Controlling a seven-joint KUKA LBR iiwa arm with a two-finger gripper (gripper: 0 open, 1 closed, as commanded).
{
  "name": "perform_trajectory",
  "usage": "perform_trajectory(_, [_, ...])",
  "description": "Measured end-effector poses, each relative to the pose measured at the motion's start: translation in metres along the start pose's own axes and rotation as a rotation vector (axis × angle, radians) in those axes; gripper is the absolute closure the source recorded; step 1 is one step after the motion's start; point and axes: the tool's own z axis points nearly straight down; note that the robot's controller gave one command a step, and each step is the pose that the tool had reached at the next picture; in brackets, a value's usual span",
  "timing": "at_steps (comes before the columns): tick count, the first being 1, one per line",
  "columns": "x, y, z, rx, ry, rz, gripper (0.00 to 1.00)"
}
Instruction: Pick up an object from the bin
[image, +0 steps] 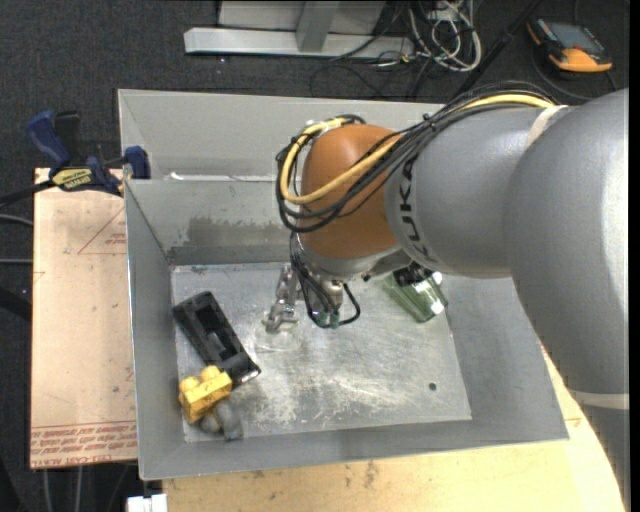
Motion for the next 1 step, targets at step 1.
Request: perform_trajectory(1, [0.0275, -0.0043, 0.0173, -0.002, 0.006, 0.135, 1.0])
